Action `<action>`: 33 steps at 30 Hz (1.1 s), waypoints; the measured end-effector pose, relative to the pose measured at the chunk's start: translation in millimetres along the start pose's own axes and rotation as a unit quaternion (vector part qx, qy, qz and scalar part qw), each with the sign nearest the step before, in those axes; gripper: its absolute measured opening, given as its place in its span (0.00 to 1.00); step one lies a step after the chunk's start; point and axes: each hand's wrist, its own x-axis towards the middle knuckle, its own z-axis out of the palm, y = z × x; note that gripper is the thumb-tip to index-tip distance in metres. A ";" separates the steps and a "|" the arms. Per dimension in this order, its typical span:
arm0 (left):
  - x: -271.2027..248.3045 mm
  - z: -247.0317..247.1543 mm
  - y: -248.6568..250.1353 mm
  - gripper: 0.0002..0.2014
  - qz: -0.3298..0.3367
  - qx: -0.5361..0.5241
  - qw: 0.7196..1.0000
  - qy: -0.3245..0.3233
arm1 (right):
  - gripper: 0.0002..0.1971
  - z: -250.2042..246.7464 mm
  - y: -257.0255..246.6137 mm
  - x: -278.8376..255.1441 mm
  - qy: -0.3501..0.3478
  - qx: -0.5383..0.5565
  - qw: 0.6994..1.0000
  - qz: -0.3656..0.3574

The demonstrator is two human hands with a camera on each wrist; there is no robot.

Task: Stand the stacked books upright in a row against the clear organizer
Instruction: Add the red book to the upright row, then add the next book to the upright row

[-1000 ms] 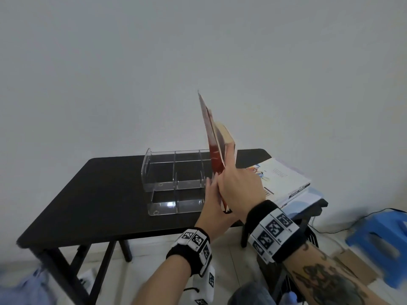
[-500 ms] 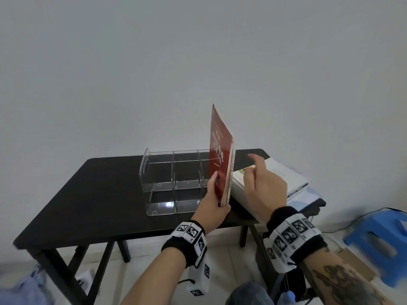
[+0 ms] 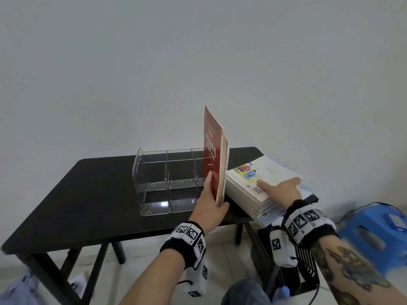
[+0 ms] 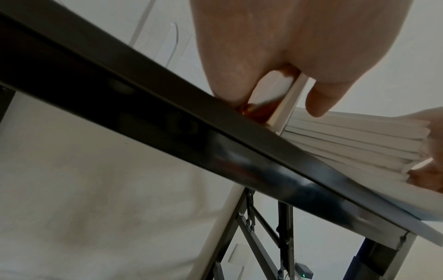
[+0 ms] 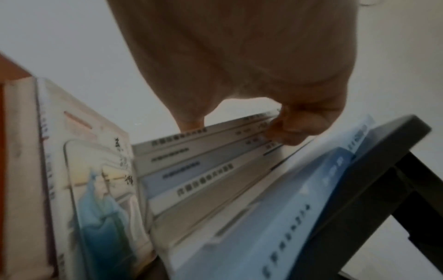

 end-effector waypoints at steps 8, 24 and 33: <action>0.0 -2.2 -0.4 0.54 -0.001 0.003 1.000 -0.008 | 0.18 -21.3 7.7 7.1 0.090 0.150 0.984 -0.040; 0.2 -5.2 -1.6 0.57 0.000 0.033 0.999 -0.037 | 0.18 -64.9 -119.8 -134.7 0.154 0.458 0.783 -0.392; 1.0 -3.4 -6.8 0.54 -0.008 0.007 1.000 -0.004 | 0.19 -17.0 -111.2 -141.2 0.087 0.277 0.866 -0.406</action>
